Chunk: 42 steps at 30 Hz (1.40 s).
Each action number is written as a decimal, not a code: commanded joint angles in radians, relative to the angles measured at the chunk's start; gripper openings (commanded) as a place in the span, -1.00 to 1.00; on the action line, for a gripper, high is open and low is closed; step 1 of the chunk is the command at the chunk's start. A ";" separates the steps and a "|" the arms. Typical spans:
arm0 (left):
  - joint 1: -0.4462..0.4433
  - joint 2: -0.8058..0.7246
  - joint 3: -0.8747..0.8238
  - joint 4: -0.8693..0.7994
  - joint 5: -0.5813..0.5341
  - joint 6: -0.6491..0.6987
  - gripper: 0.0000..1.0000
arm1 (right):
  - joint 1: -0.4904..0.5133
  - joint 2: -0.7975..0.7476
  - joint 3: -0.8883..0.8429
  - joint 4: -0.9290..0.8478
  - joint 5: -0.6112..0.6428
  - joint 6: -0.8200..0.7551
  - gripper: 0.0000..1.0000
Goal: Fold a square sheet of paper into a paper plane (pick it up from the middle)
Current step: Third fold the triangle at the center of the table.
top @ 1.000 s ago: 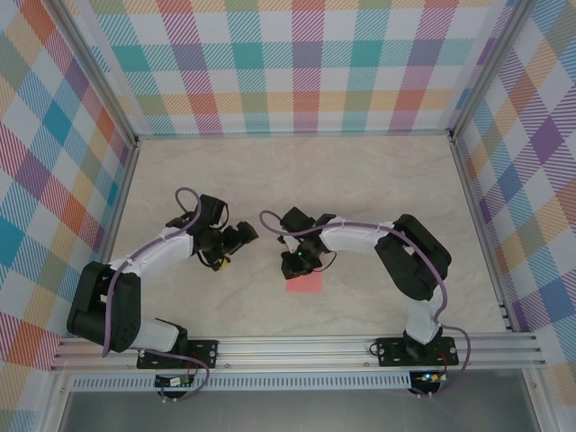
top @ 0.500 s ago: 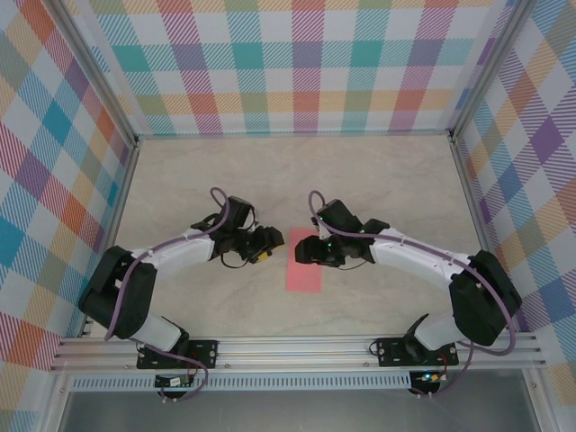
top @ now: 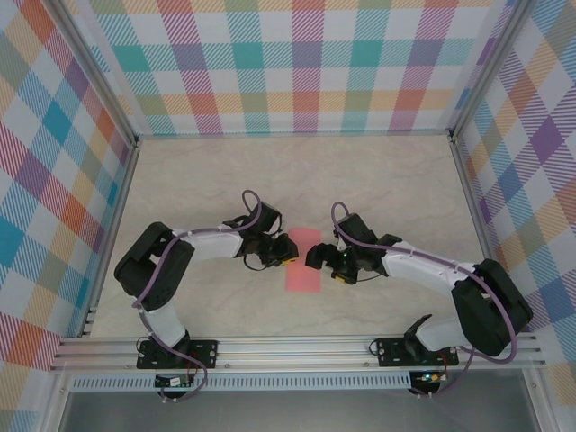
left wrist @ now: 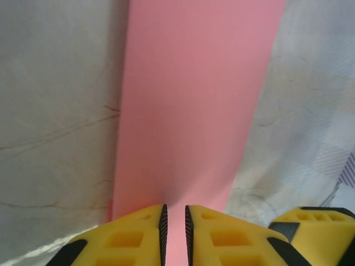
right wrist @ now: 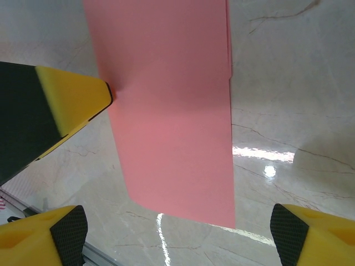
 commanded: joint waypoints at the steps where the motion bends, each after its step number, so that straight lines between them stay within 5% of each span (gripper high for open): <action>1: -0.011 0.022 0.028 -0.060 -0.058 0.029 -0.67 | -0.001 0.012 -0.014 0.036 -0.028 0.039 0.76; 19: -0.016 0.075 0.016 -0.162 -0.136 0.034 -0.84 | -0.001 0.116 -0.017 0.015 -0.072 0.013 0.03; 42: -0.024 0.086 0.027 -0.183 -0.142 0.028 -0.85 | 0.000 0.181 0.037 0.043 -0.092 -0.070 -0.21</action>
